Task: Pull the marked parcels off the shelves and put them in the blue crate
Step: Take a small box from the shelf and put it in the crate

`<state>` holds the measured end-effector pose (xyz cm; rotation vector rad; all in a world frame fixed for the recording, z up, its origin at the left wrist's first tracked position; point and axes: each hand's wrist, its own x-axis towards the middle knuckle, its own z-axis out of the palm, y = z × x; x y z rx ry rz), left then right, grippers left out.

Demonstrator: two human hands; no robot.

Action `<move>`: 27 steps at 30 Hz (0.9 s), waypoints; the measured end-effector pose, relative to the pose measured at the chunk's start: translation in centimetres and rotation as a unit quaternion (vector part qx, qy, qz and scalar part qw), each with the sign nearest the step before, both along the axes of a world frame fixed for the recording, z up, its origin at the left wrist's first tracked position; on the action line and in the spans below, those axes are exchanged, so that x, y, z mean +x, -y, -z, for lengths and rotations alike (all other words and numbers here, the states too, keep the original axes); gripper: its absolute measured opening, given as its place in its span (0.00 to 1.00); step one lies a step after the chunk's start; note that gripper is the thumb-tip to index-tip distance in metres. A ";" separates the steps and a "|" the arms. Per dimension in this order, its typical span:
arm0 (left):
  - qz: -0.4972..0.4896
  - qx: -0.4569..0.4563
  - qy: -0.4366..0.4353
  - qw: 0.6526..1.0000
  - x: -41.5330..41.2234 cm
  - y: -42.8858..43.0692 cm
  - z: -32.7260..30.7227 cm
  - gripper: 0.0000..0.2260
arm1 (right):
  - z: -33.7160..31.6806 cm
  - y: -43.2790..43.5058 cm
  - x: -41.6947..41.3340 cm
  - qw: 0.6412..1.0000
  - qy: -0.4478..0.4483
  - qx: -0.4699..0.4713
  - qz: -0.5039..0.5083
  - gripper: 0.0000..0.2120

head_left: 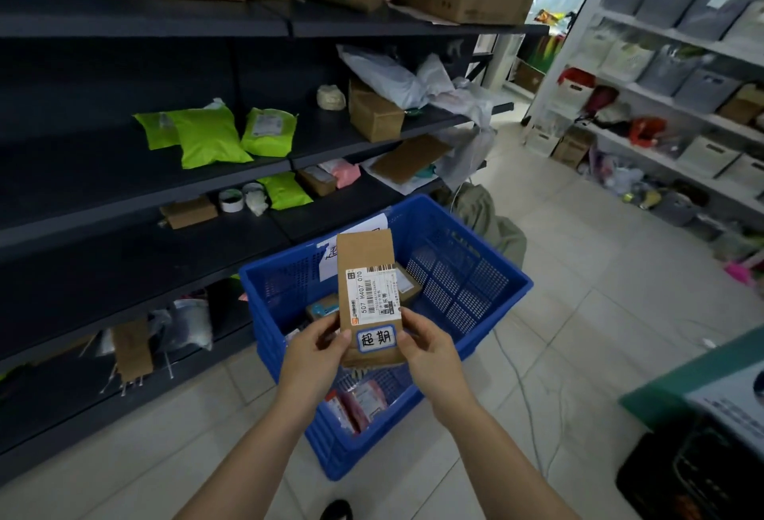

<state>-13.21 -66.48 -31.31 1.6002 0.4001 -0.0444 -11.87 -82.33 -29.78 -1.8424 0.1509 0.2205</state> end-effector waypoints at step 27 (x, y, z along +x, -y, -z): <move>-0.168 -0.026 -0.226 0.959 28.4 17.4 15.1 0.14 | 16.0 15.0 35.2 0.960 -0.148 -0.099 -0.216 0.11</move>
